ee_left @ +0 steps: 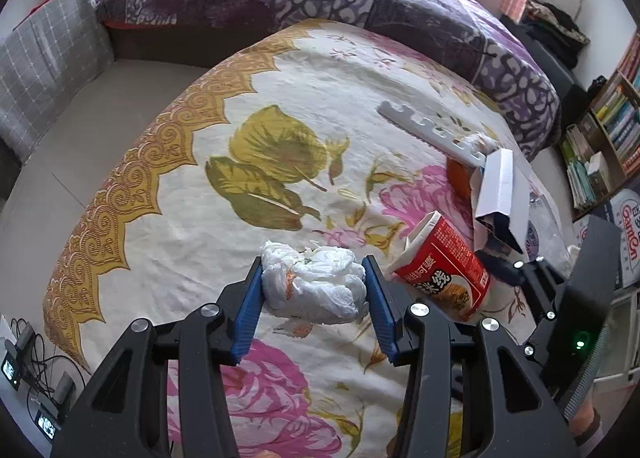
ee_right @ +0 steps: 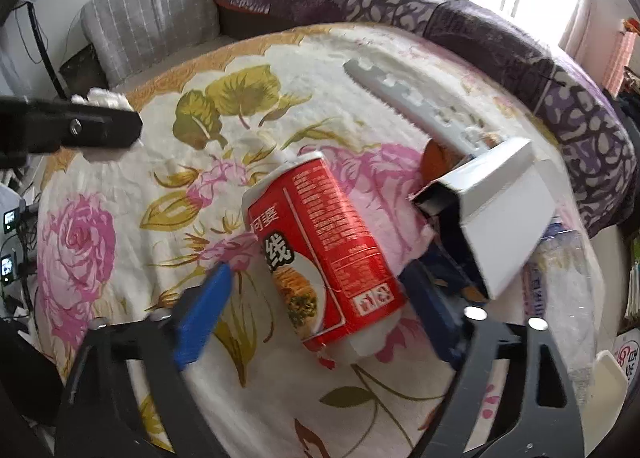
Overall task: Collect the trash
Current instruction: 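Grasp the red snack can with the right tool while left holds the tissue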
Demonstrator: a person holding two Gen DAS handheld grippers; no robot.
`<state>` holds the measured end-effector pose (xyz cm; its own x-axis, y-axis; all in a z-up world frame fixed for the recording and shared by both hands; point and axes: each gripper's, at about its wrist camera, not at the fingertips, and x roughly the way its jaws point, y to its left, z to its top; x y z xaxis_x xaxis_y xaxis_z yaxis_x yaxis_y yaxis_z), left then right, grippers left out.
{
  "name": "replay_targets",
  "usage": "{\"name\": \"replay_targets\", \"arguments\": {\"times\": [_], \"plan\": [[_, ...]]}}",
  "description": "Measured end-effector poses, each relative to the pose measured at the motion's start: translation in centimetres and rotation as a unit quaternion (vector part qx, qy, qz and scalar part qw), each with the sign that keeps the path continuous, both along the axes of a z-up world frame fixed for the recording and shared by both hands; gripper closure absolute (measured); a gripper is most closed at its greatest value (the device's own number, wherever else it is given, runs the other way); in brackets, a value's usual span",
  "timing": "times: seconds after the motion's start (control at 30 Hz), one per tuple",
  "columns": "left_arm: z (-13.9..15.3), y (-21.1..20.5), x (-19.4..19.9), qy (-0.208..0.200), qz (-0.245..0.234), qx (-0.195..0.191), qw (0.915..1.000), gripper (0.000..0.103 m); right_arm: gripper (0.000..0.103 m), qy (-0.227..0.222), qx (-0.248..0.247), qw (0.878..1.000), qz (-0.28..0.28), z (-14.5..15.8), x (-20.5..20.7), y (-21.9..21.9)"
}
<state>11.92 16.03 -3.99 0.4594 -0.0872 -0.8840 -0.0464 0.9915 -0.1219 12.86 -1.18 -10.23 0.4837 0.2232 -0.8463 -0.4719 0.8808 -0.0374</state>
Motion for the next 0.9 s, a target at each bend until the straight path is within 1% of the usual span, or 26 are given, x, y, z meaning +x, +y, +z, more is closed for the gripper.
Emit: {"name": "replay_targets", "arguments": {"times": [0.03, 0.13, 0.27, 0.4, 0.7, 0.9], "plan": [[-0.1, 0.1, 0.0, 0.0, 0.002, 0.0, 1.0, 0.055, 0.044, 0.005, 0.001, 1.0, 0.0, -0.2, 0.1, 0.0], [-0.2, 0.6, 0.1, 0.001, 0.01, 0.0, 0.9999, 0.055, 0.048, 0.002, 0.013, 1.0, -0.002, -0.2, 0.1, -0.1], [0.0, 0.9, 0.2, -0.003, 0.022, -0.001, 0.9998, 0.055, 0.056, -0.005, 0.036, 0.999, -0.015, 0.5, 0.1, -0.4], [0.7, 1.0, 0.1, -0.017, 0.028, -0.002, 0.9995, 0.055, 0.06, -0.024, 0.056, 0.998, -0.024, 2.0, -0.2, -0.6], [1.9, 0.3, -0.1, -0.042, 0.03, 0.0, 0.9987, 0.055, 0.061, -0.063, 0.097, 0.993, -0.034, 5.6, -1.3, -1.3], [2.8, -0.5, -0.1, -0.059, 0.029, -0.001, 0.9979, 0.055, 0.061, -0.088, 0.108, 0.989, -0.042, 7.7, -2.2, -2.0]]}}
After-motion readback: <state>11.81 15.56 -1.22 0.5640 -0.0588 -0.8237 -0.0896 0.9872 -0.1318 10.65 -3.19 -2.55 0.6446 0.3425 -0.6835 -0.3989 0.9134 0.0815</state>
